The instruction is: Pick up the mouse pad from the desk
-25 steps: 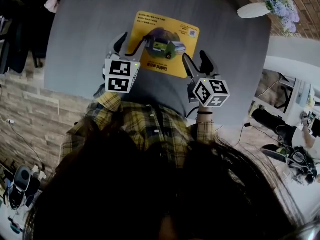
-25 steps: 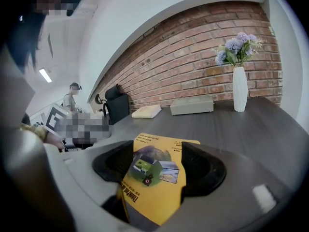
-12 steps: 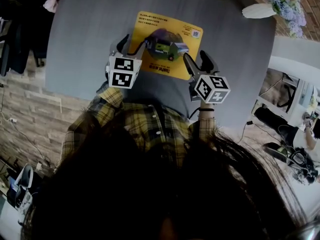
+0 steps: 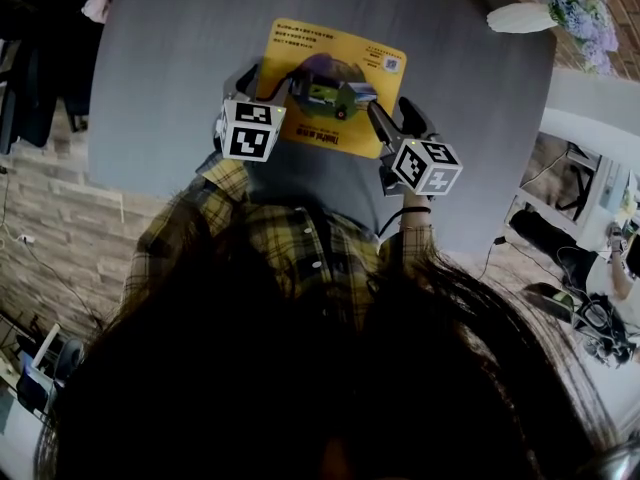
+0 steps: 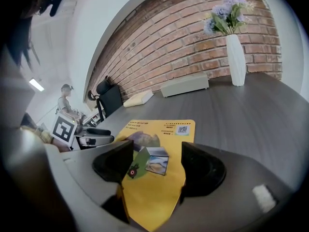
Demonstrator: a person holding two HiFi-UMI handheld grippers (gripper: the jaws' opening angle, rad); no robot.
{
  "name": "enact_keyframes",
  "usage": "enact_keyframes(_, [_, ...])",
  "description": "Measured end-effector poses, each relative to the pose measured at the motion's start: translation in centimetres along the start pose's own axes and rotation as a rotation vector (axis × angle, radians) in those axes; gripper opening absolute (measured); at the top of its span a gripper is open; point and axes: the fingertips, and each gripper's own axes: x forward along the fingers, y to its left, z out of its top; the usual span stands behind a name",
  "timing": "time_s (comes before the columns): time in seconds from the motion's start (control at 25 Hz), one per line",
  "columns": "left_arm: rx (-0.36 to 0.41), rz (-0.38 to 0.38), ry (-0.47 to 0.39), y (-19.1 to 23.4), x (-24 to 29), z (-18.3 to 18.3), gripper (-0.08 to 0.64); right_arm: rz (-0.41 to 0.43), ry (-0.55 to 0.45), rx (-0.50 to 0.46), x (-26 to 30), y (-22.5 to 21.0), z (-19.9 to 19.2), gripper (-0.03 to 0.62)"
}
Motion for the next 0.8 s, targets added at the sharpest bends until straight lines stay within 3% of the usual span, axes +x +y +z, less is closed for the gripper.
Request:
enact_keyframes(0.44, [-0.008, 0.013, 0.062, 0.4, 1.6, -1.5, 0.247, 0.012, 0.025, 0.070, 0.6, -1.3, -0.7, 0.288])
enact_keyframes(0.8, [-0.021, 0.001, 0.075, 0.5, 1.8, -1.8, 0.253, 0.054, 0.009, 0.204, 0.6, -2.1, -0.5, 0.288])
